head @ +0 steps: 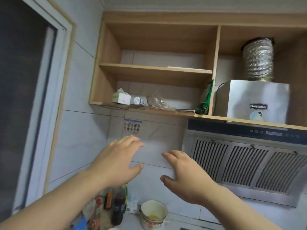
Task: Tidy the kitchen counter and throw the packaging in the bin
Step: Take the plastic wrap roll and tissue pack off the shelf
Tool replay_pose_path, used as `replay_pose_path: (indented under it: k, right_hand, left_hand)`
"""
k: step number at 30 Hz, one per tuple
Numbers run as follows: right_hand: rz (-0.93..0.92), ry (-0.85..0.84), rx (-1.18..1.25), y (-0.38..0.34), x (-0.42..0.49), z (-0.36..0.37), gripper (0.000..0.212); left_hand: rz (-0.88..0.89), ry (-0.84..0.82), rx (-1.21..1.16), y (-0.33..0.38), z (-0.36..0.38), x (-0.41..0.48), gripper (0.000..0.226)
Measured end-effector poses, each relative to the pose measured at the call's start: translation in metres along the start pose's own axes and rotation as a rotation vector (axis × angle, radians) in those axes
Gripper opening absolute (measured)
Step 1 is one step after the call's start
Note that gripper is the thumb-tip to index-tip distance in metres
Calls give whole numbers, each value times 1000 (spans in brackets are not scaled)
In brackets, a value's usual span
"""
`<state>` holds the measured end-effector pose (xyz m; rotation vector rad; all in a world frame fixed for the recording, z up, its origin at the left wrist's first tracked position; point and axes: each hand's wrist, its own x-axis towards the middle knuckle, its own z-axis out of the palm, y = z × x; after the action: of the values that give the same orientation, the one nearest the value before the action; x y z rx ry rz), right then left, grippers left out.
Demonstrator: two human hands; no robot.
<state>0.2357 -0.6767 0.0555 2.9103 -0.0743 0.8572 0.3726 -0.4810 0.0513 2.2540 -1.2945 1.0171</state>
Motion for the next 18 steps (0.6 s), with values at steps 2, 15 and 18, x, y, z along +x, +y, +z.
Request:
replay_pose_path:
  k: [2,15,18]
  right_hand:
    - [-12,-1,-26,-19,33,6,73]
    - [43,46,-191,-67,190,10,70]
    - [51,43,-213,-61,206,17,69]
  left_hand:
    - [4,20,-1,-35,-3,3,68]
    - [30,152,-10,-187,-7,64,66]
    - [29,162,-31,-198,7,72,67]
